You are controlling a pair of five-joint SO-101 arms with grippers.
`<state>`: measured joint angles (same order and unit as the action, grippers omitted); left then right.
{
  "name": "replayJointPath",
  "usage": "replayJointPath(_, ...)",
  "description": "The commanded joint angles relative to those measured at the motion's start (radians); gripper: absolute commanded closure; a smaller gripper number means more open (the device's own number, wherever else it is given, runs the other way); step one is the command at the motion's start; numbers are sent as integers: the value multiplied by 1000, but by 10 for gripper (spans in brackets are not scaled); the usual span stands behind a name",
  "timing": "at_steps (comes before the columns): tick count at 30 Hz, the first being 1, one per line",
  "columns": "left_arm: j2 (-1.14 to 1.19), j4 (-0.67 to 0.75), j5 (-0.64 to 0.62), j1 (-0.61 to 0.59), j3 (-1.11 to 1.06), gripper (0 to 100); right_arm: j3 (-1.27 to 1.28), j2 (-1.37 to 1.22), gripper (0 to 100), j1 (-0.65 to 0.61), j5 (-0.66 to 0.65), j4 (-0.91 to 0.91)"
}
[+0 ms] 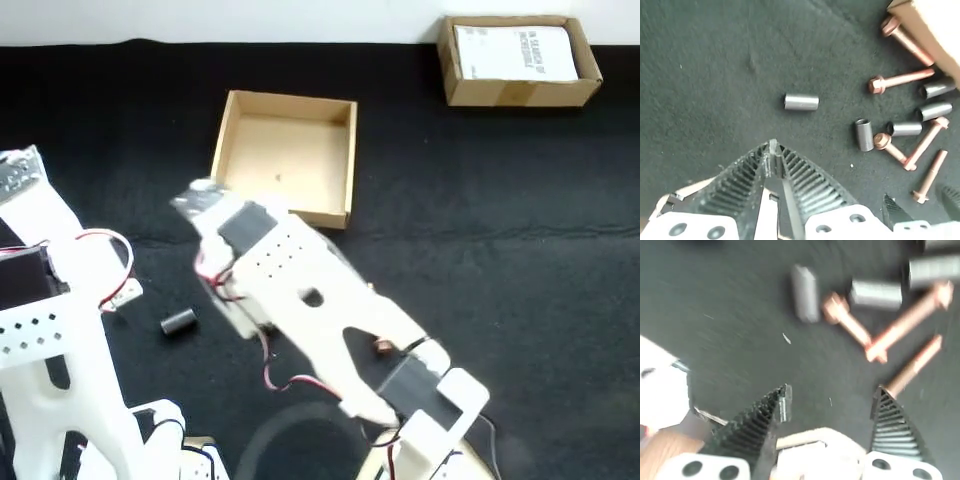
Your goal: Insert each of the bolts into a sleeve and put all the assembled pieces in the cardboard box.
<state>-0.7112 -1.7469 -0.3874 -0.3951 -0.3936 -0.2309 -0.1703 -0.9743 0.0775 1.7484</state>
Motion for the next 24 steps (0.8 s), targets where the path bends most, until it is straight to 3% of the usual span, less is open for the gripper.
replayJointPath(1, 4, 0, -9, -13, -61, 989, -145, -16, 750, -56, -115, -25)
replayJointPath(15, 5, 68, -3, -18, -159, 989, 15, -213, 756, -10, -121, -208)
replayJointPath(20, 5, 103, 0, -18, -159, 989, 12, -222, 890, 13, -121, -278)
replayJointPath(24, 8, 123, 71, -18, -162, 989, 15, -223, 907, 18, -121, -288)
